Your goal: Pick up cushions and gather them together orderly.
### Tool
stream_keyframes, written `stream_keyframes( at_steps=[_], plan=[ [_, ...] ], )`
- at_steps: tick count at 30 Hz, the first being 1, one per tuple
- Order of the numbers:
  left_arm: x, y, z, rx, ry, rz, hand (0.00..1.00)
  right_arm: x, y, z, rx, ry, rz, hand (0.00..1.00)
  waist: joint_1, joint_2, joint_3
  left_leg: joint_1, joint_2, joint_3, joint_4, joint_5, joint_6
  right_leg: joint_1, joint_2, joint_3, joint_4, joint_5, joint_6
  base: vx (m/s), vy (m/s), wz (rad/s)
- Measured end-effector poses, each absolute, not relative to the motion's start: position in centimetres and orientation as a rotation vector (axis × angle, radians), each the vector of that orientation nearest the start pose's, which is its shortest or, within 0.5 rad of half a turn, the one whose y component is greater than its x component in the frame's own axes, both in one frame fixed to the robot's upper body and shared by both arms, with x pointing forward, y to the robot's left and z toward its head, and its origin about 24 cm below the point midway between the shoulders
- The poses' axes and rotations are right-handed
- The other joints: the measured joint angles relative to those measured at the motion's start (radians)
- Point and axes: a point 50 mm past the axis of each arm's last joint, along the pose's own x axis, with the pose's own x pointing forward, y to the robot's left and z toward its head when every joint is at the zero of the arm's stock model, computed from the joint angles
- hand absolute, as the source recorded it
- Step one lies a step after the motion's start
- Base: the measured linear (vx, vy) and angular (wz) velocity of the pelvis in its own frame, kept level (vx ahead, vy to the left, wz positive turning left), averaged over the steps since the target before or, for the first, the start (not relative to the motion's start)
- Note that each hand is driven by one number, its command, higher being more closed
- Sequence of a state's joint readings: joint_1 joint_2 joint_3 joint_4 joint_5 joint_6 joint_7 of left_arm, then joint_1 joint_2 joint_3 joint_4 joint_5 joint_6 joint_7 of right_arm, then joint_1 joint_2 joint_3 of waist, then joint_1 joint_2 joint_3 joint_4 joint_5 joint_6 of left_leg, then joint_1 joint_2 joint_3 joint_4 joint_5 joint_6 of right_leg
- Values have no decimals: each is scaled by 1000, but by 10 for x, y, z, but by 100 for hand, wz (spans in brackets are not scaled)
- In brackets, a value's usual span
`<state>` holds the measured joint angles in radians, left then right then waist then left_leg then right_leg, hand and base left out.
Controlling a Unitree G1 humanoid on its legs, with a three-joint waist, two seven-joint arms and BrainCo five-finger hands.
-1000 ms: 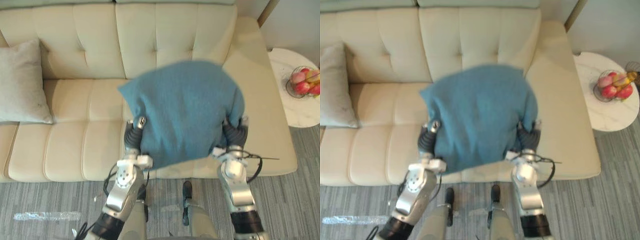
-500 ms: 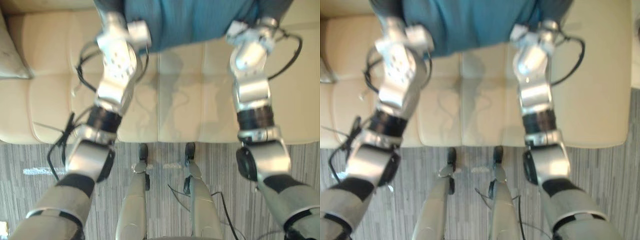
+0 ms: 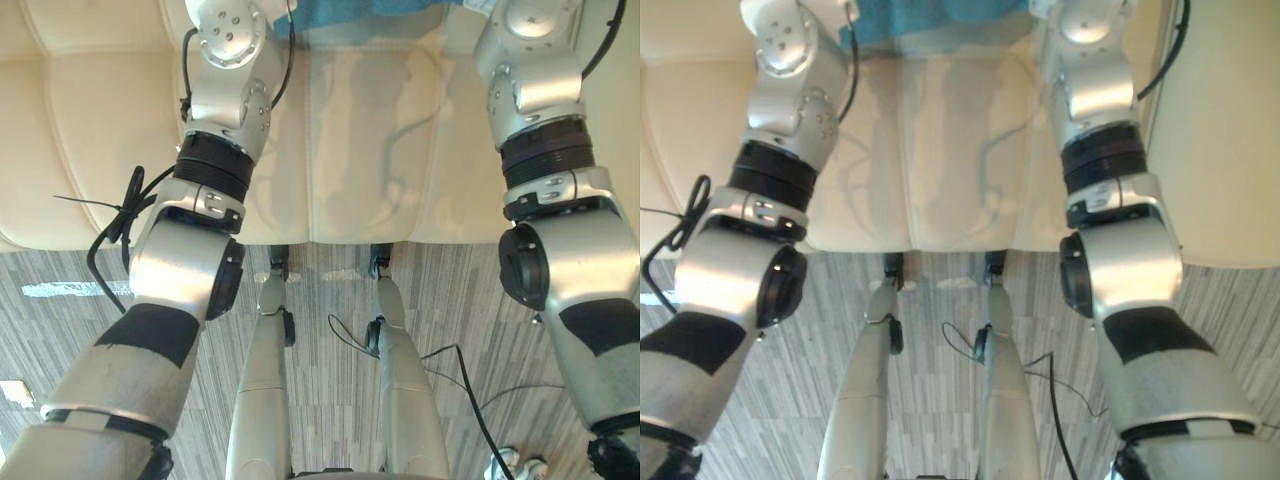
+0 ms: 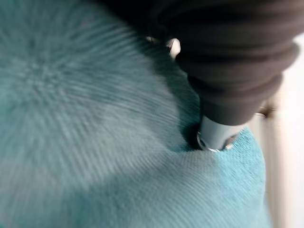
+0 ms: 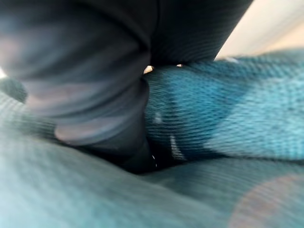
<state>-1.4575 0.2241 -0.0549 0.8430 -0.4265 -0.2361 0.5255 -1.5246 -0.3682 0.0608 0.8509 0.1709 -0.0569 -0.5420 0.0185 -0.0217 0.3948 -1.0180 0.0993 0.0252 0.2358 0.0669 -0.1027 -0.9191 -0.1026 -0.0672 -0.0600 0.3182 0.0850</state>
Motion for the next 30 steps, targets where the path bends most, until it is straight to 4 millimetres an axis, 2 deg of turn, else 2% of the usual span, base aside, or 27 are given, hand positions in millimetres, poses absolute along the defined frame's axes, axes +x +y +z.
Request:
stream_keyframes(
  at_steps=[1, 4, 6, 10, 11, 13, 16, 18, 20, 21, 23, 25, 29, 30],
  plan=[
    [392, 116, 356, -353, -687, 233, 0, 386, -152, 389, 16, -723, -415, 0, 0, 0, 0, -5, 4, 2, 18, -6, -4, 0, 2, 1, 1, 0, 0, -43, 1, -12],
    [393, 125, 344, -374, -679, 240, 0, 392, -157, 369, 34, -677, -413, 0, 3, 0, 0, -7, 18, 3, 48, -16, -6, 0, 15, 3, 18, -1, 0, -49, -1, -13],
    [391, 131, 342, -385, -692, 237, 0, 388, -160, 363, 62, -696, -402, 0, 4, 0, 0, -3, 25, 5, 48, -16, -6, 2, 21, 13, 23, -2, 0, -55, -9, -7],
    [391, 155, 318, -394, -670, 281, 0, 381, -170, 344, 104, -721, -379, 0, 7, 0, 0, 29, 37, 15, 58, -13, -9, 34, 31, 23, 26, -21, -19, -59, -28, -6],
    [390, 164, 310, -390, -663, 298, 0, 379, -177, 333, 114, -717, -388, 0, 5, -2, 1, 52, 44, 16, 58, -13, -10, 55, 38, 21, 33, -26, -21, -61, -34, -2],
    [388, 175, 298, -371, -660, 315, 0, 372, -192, 317, 130, -725, -412, 0, 5, -2, 1, 98, 50, 14, 55, -16, -15, 92, 44, 18, 51, -46, -30, -54, -36, 1],
    [376, 195, 285, -321, -696, 330, 0, 349, -217, 298, 49, -786, -422, 0, 7, -3, 1, 183, 53, 9, 29, -19, -17, 159, 47, 13, 78, -92, -33, -28, -41, 9],
    [368, 209, 268, -271, -692, 336, 0, 330, -232, 277, -8, -802, -416, 0, 8, -3, 0, 246, 53, 3, 6, -20, -18, 210, 46, -1, 94, -115, -35, 5, -33, 16],
    [358, 216, 241, -216, -658, 337, 0, 317, -241, 247, -72, -761, -419, 0, 13, -4, 0, 307, 51, -2, -15, -18, -23, 260, 45, -11, 103, -127, -38, 36, -37, 14],
    [349, 217, 213, -179, -606, 332, 0, 308, -246, 216, -97, -685, -415, 0, 17, -5, -1, 355, 51, -1, -21, -18, -24, 297, 43, -14, 123, -146, -41, 86, -43, 13],
    [337, 215, 169, -153, -502, 327, 0, 296, -247, 174, -125, -561, -406, 0, 19, -7, -5, 416, 48, 5, -32, -23, -21, 352, 38, -24, 139, -173, -41, 107, -41, 19],
    [318, 206, 110, -161, -331, 316, 0, 278, -242, 119, -115, -382, -403, 0, 22, -10, -26, 476, 45, 6, -50, -33, -16, 399, 35, -35, 158, -205, -43, 77, -29, 17],
    [276, 188, 21, -134, -9, 273, 0, 251, -227, 51, -57, -134, -392, 0, 40, -12, -51, 575, 43, 16, -54, -61, -9, 484, 32, -37, 179, -246, -46, 57, -18, 1],
    [263, 185, -1, -121, 81, 259, 0, 243, -225, 32, -53, -57, -390, 0, 39, -12, -75, 595, 43, 16, -58, -66, -6, 503, 32, -39, 179, -253, -46, 57, -13, 4]
  ],
)
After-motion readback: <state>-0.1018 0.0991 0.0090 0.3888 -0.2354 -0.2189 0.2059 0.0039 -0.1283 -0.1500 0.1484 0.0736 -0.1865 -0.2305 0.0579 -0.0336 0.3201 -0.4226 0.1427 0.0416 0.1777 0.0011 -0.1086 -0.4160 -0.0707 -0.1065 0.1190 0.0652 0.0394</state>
